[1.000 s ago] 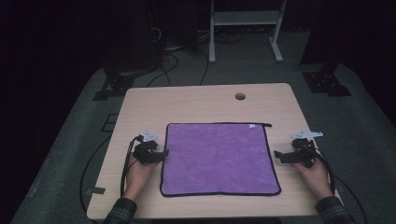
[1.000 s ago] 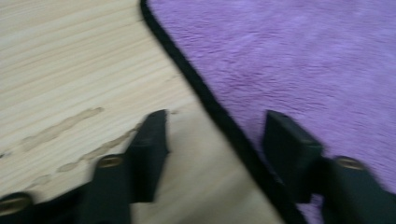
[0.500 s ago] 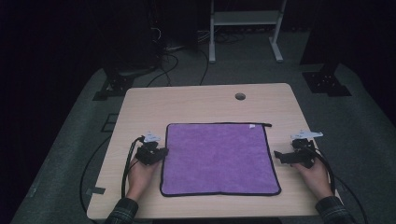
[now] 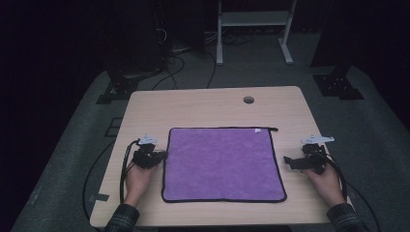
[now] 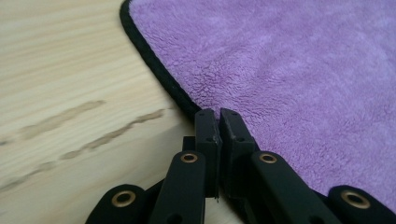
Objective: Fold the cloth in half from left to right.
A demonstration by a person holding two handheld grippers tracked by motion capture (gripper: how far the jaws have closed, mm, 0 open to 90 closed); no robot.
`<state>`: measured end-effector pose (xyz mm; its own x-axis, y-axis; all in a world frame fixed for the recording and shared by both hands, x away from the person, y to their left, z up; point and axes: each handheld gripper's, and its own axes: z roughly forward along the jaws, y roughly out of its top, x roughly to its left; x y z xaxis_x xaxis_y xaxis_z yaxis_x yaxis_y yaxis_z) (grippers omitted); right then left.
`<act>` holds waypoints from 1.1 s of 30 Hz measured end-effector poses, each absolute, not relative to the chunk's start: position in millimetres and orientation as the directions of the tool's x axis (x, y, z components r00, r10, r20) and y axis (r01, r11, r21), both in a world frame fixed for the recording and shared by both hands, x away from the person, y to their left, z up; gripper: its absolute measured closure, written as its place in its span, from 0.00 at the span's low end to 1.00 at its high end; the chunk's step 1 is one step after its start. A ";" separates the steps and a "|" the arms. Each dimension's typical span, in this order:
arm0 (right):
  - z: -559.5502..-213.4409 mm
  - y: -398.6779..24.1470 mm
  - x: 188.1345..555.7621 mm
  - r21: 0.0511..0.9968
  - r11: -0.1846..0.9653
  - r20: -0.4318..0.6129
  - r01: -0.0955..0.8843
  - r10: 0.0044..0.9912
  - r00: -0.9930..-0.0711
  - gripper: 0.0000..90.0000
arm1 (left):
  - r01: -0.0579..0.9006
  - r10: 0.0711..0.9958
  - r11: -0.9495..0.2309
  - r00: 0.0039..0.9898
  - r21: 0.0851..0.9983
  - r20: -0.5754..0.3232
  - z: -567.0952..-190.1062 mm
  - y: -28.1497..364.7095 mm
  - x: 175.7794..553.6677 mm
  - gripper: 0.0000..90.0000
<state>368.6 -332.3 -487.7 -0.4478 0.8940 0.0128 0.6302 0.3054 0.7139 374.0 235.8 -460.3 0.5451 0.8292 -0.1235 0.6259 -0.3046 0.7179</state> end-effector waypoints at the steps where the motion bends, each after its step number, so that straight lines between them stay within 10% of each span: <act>1: -487.7 -332.4 368.7 0.714 0.306 0.013 0.630 0.894 -0.448 0.01 | 0.626 0.832 -0.300 0.540 0.720 -0.124 -459.4 238.5 373.9 0.96; 11: -487.7 -332.3 368.7 0.714 0.305 0.013 0.630 0.894 -0.447 0.01 | 0.621 0.860 -0.186 0.478 0.762 -0.180 -444.7 272.1 370.8 0.96; 33: -487.7 -332.3 368.6 0.714 0.305 0.013 0.631 0.894 -0.447 0.01 | 0.563 0.668 -0.155 0.665 0.812 -0.334 -425.2 222.4 378.3 0.95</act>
<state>368.6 -332.3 -487.7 -0.4472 0.8943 0.0133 0.6306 0.3047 0.7137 378.3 222.4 -425.2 0.6654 0.6676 -0.3338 0.5630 -0.1552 0.8118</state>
